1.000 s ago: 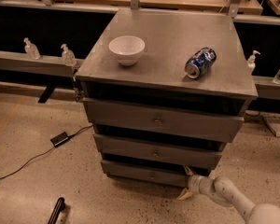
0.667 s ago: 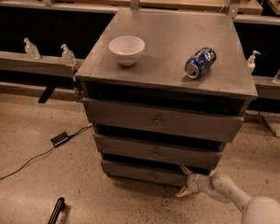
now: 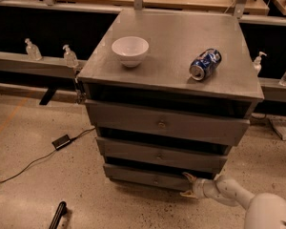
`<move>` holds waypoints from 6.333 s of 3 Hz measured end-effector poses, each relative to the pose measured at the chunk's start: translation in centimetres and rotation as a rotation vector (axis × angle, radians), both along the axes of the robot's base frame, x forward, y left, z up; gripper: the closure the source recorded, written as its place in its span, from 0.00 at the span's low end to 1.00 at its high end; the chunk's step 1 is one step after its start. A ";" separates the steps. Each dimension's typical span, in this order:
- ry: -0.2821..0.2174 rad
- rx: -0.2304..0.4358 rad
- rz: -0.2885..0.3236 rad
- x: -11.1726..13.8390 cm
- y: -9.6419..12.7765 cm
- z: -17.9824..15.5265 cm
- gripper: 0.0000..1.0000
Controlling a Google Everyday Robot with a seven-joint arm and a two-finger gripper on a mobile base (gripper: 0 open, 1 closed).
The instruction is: Open bottom drawer
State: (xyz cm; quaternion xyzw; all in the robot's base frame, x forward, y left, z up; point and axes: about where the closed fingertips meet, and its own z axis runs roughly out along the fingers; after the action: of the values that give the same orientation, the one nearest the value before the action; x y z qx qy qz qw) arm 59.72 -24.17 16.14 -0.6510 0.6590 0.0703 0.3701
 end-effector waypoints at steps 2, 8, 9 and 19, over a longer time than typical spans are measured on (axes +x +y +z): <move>0.024 0.008 -0.009 -0.9 -0.4 0.6 0.40; 0.131 0.132 -0.092 -12.8 -2.5 3.0 0.54; 0.085 0.101 -0.065 -11.2 -2.5 2.7 0.39; -0.088 -0.017 0.028 -3.4 -3.5 4.6 0.35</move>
Offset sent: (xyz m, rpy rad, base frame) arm -0.0461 -0.0250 0.0058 0.0819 0.0743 -0.0749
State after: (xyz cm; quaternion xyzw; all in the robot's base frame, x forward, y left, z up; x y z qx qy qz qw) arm 56.34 -27.66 20.73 -0.6656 0.6335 0.0411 0.3924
